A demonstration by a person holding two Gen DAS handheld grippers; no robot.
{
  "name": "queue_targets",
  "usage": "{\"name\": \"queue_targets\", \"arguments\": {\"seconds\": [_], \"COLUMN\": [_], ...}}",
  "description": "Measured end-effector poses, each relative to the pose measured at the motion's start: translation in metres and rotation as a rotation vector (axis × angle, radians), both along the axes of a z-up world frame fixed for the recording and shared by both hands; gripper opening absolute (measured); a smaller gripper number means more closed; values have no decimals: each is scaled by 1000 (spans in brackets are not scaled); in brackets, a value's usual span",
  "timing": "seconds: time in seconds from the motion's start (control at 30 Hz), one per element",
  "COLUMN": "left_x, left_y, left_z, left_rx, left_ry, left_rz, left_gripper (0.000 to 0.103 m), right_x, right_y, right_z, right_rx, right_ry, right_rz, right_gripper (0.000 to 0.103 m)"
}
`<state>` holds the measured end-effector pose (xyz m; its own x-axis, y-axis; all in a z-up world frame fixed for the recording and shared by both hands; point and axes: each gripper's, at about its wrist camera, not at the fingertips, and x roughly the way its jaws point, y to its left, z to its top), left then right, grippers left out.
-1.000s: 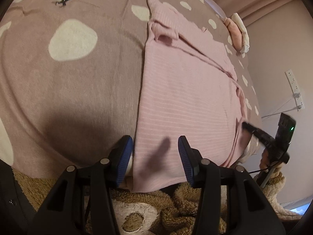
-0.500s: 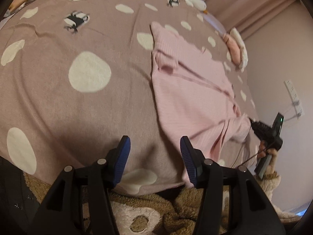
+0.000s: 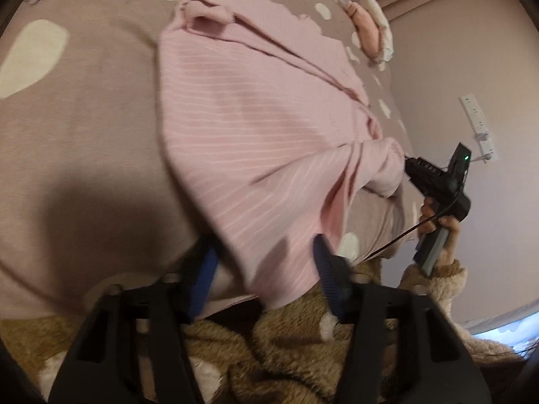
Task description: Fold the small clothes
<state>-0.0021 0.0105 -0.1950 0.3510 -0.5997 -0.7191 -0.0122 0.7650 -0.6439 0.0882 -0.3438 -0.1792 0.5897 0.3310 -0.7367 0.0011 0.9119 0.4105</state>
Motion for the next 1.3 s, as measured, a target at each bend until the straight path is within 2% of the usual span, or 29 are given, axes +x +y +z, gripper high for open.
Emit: {"name": "queue_targets", "arguments": {"seconds": [0.03, 0.1, 0.23, 0.3, 0.4, 0.47, 0.57, 0.7, 0.8, 0.83, 0.87, 0.93, 1.07, 1.2, 1.3], "left_x": [5, 11, 22, 31, 49, 63, 82, 105, 119, 122, 125, 125, 108, 82, 62], "left_y": [-2, -2, 14, 30, 59, 74, 84, 84, 85, 87, 88, 92, 87, 60, 40], "left_z": [-1, 0, 25, 38, 48, 44, 35, 29, 29, 28, 28, 28, 42, 61, 62], "left_rx": [-29, -75, -276, -343, -380, -398, -393, -361, -309, -286, -266, -227, -127, 65, 177], "left_ry": [10, 34, -18, -55, -92, -86, -62, -61, -74, -70, -64, -61, -115, -175, -183], "left_rz": [0, 10, 58, 106, 228, 298, 343, 359, 395, 406, 415, 415, 355, 196, 105], "left_gripper": [0, 0, 0, 1, 1, 0, 0, 5, 24, 34, 38, 38, 38, 38, 36], "right_x": [-1, -2, -5, -7, -7, -6, -5, -1, 2, 2, 2, 3, 1, -1, -2], "right_y": [-1, -2, -3, -4, -4, -3, -1, 0, 1, 2, 2, 3, 1, 2, 4], "right_z": [0, 1, 5, 8, 10, 9, 7, 6, 5, 5, 5, 4, 4, 4, 4], "right_rx": [3, 9, 11, 15, 29, 40, 39, 34, 29, 29, 26, 21, 23, 10, -3], "right_ry": [-1, -3, -16, -25, -37, -37, -33, -29, -26, -24, -24, -22, -20, -23, -24], "right_rz": [-1, -6, -5, -3, -5, -4, -15, -31, -39, -40, -41, -43, -45, -48, -47], "right_gripper": [6, 6, 6, 6, 6, 6, 6, 6, 6, 6, 6, 6, 6, 6, 6]}}
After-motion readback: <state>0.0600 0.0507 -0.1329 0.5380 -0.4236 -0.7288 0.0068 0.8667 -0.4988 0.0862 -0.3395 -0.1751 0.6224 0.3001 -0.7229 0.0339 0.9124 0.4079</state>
